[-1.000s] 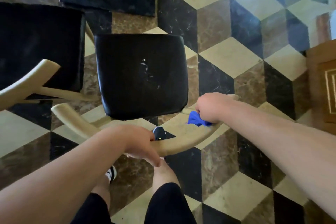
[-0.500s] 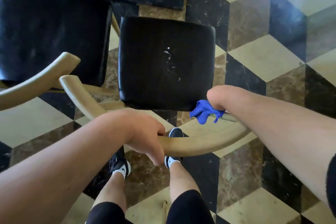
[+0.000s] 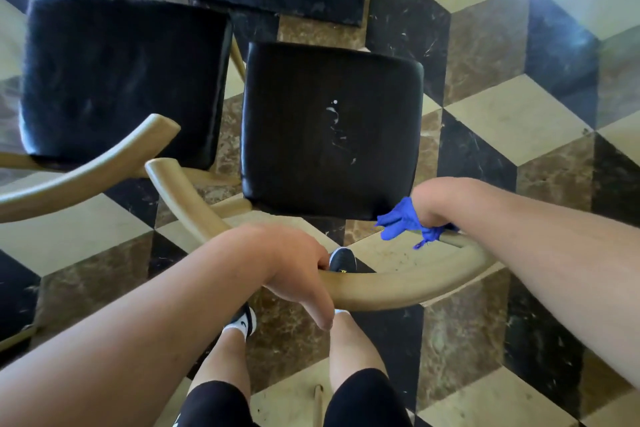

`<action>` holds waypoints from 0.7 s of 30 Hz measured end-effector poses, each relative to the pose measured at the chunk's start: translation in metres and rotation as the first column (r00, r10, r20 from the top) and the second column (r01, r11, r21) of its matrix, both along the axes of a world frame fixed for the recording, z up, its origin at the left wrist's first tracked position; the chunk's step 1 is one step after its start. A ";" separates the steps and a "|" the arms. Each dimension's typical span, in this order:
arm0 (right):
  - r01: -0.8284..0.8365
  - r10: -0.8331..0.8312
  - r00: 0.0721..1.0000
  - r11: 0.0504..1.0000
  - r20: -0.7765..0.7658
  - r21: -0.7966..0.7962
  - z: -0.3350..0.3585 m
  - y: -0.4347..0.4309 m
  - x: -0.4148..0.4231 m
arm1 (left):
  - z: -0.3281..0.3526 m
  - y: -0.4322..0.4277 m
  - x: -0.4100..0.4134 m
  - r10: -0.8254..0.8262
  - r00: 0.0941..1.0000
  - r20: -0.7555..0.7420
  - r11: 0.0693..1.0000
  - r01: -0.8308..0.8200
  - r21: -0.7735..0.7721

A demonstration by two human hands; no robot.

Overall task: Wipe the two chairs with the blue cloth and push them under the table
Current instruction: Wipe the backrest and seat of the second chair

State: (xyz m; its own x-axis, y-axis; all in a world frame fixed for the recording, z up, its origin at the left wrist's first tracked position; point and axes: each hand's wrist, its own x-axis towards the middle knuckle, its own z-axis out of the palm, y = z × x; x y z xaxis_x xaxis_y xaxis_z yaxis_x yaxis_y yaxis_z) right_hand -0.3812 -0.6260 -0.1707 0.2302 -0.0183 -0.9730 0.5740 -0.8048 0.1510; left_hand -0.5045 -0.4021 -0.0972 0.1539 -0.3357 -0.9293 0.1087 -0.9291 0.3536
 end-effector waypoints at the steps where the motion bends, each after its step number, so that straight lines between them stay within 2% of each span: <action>1: 0.066 -0.067 0.997 0.998 -0.044 -0.017 0.011 -0.001 0.001 | 0.002 0.000 0.001 0.007 1.000 -0.014 1.000 -0.007 -0.004; 4: 0.133 -0.126 0.989 0.985 0.072 -0.109 0.043 -0.007 0.004 | 0.008 0.000 0.002 0.015 0.999 -0.036 1.000 -0.015 0.006; 6: 0.049 -0.041 0.997 0.992 0.068 -0.120 0.071 -0.009 0.005 | 0.012 -0.002 0.001 0.019 0.999 -0.034 0.999 -0.018 0.038; 7: -0.039 0.045 0.997 0.995 0.066 -0.090 0.079 -0.015 0.006 | 0.014 -0.003 0.001 0.024 1.000 -0.020 0.998 -0.023 0.060; 9: -0.044 0.045 0.995 0.999 0.087 -0.014 0.092 -0.027 0.006 | 0.011 -0.003 0.003 0.035 0.998 0.055 0.993 -0.041 0.109; 11: 0.091 -0.101 0.985 0.993 0.137 0.076 0.096 -0.039 0.007 | 0.000 0.005 0.005 0.087 0.981 0.173 0.979 -0.116 0.169; 12: 0.202 -0.225 0.960 0.969 0.166 0.143 0.094 -0.044 0.006 | -0.006 0.010 0.006 0.117 0.963 0.242 0.967 -0.166 0.193; 14: 0.388 -0.456 0.859 0.876 0.232 0.286 0.089 -0.048 0.007 | -0.019 0.023 0.009 0.135 0.915 0.380 0.944 -0.235 0.232; 16: 0.491 -0.607 0.750 0.777 0.262 0.394 0.078 -0.045 0.012 | -0.033 0.034 0.016 0.123 0.871 0.476 0.928 -0.271 0.255; 19: 0.598 -0.770 0.578 0.625 0.270 0.503 0.059 -0.031 0.023 | -0.055 0.049 0.036 0.143 0.841 0.521 0.899 -0.331 0.286; 21: 0.603 -0.833 0.468 0.545 0.295 0.582 0.044 -0.020 0.033 | -0.069 0.058 0.052 0.205 0.832 0.515 0.862 -0.403 0.308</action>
State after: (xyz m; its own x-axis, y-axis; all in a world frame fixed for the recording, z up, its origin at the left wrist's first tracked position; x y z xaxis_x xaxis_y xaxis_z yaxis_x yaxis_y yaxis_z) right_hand -0.3482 -0.6457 -0.1264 0.7252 -0.1099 -0.6797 -0.3146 -0.9310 -0.1851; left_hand -0.4528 -0.3439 -0.1666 0.6171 0.1729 -0.7676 0.3299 -0.9425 0.0529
